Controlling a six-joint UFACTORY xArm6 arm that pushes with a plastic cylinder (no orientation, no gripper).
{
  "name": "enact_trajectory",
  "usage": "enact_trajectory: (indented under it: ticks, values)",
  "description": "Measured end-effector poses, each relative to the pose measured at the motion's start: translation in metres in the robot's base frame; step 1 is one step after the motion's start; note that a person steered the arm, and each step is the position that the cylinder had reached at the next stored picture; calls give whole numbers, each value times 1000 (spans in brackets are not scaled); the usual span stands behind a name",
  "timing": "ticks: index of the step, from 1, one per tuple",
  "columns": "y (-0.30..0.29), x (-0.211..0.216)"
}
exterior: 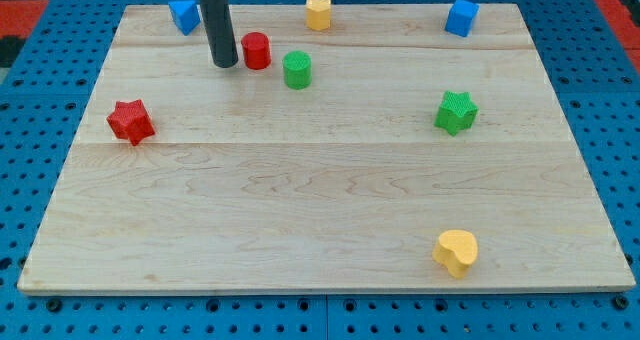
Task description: Move the green circle towards the bottom left
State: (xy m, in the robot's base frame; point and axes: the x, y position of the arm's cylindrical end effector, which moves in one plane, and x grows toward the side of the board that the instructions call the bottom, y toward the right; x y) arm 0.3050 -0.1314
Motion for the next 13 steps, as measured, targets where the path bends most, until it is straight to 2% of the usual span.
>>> enact_trajectory:
  ticks: [7, 9, 12, 13]
  values:
    - [-66, 0]
    - [-40, -1]
    - [101, -7]
    - [121, 28]
